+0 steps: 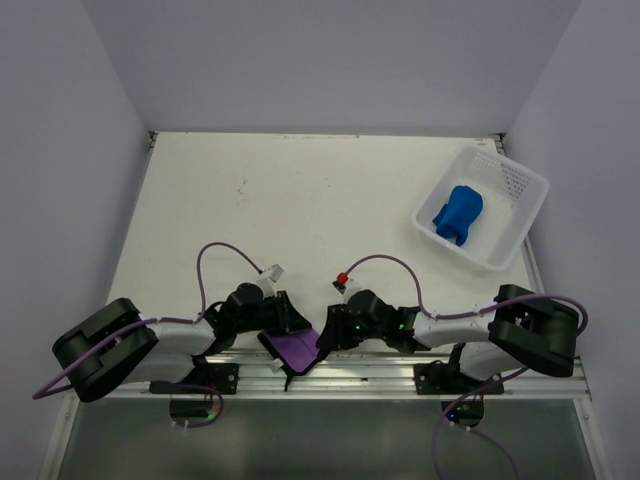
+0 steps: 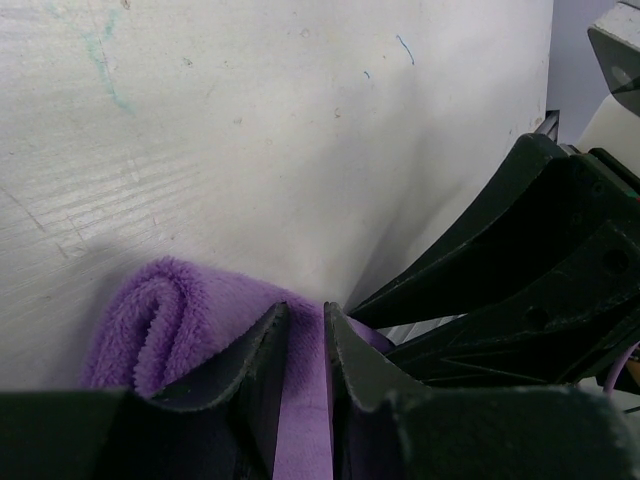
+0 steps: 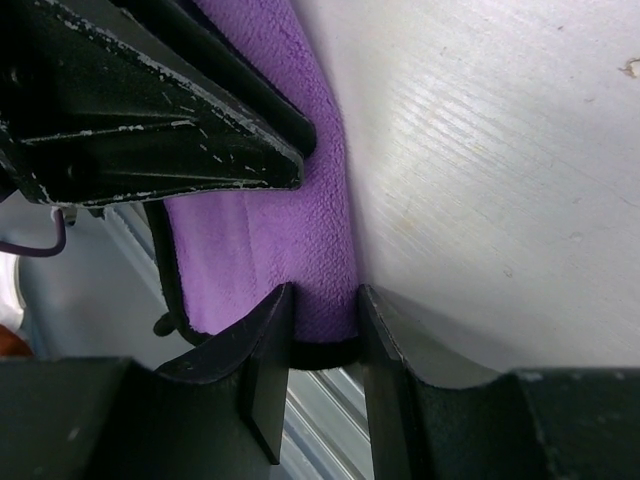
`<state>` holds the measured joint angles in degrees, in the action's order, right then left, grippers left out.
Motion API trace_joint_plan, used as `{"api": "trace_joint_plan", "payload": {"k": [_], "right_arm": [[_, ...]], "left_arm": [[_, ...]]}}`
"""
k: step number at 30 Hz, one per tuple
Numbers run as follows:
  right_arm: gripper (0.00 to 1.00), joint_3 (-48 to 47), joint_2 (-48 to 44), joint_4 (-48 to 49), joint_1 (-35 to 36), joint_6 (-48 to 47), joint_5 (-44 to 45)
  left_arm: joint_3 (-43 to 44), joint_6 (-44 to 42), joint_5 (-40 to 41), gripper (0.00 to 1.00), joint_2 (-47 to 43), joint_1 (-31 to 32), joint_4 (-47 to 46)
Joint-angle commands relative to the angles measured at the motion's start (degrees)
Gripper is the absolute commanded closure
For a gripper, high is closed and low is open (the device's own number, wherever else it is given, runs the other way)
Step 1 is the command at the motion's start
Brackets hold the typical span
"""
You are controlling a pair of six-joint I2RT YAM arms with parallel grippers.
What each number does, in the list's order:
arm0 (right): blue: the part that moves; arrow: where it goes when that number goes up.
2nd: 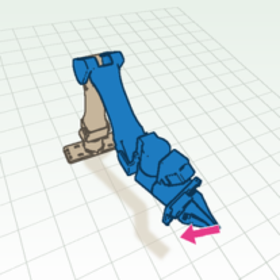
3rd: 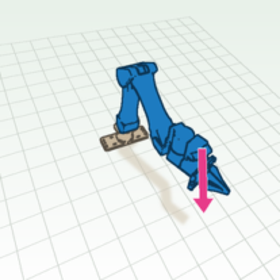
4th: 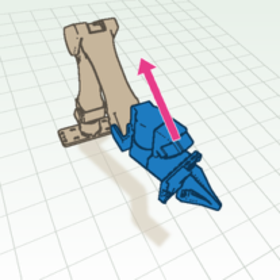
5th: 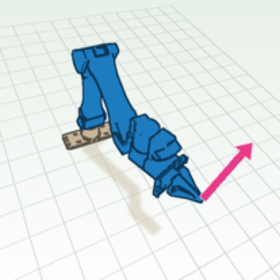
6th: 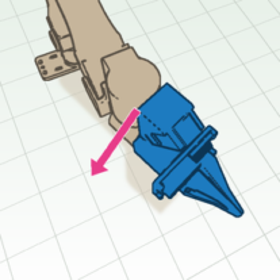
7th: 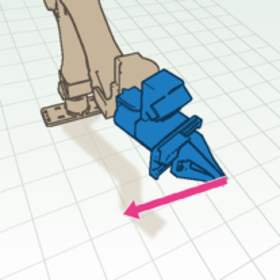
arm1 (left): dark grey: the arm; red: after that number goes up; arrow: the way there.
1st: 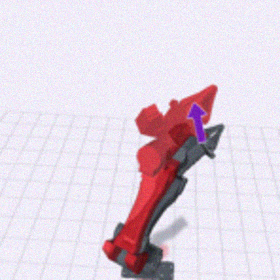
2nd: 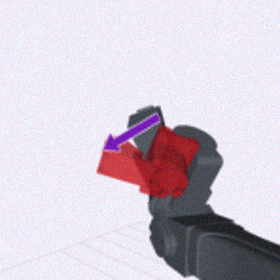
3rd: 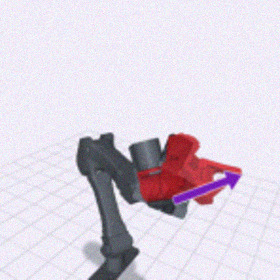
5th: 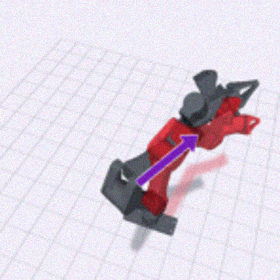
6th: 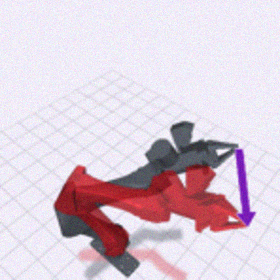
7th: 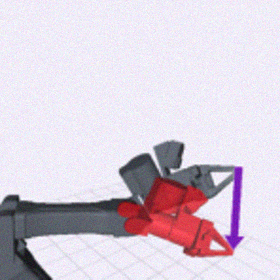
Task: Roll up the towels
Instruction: Roll the towel
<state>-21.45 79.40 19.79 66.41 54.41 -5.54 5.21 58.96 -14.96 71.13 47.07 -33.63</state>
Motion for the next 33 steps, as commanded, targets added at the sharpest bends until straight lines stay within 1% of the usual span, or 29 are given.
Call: {"api": "trace_joint_plan", "payload": {"k": [1,4,15,17,19,20,22,23,24,26,29,33], "right_arm": [[0.64,-1.92,-0.03,-3.0,1.52,-1.68,-1.4],[0.64,-2.72,-0.03,-5.11,2.14,-2.47,-0.96],[0.63,-5.7,3.57,-7.84,5.48,-3.96,-0.26],[0.64,-6.06,4.01,-8.36,5.92,-4.05,0.0],[0.67,-6.76,4.45,-9.5,6.53,-4.58,0.88],[0.74,-7.37,4.37,-10.73,6.71,-4.67,1.32],[0.81,-8.08,4.54,-11.79,7.06,-5.37,2.11],[0.86,-8.43,4.63,-12.23,7.41,-5.54,2.29],[0.92,-9.04,4.72,-13.1,7.68,-5.89,2.81],[1.0,-9.57,4.63,-13.9,7.94,-6.07,3.25],[1.0,-10.89,3.58,-17.05,8.29,-6.86,5.45],[1.0,-12.21,0.77,-22.59,8.3,-8.88,11.5]], "left_arm": [[-3.19,-2.97,4.59,0.74,1.82,0.22,7.17],[-3.1,-2.8,4.59,0.74,1.82,0.22,7.17],[-3.28,-2.71,4.68,0.74,1.81,0.22,7.17],[-3.28,-2.53,4.76,0.74,1.64,0.22,7.26],[-3.37,-2.45,4.85,0.74,1.38,0.22,7.17],[-3.45,-2.45,4.85,0.74,1.29,0.22,7.26],[-3.54,-2.36,5.03,0.74,1.03,0.22,7.26],[-3.63,-2.27,4.94,0.74,1.02,0.13,7.35],[-3.72,-2.27,4.94,0.74,0.85,0.22,7.43],[-3.63,-2.01,5.12,0.74,0.76,0.13,7.61],[-3.37,-1.74,5.29,0.74,0.32,0.13,8.22],[-1.44,-2.79,6.52,0.73,-1.17,0.04,10.59]]}}
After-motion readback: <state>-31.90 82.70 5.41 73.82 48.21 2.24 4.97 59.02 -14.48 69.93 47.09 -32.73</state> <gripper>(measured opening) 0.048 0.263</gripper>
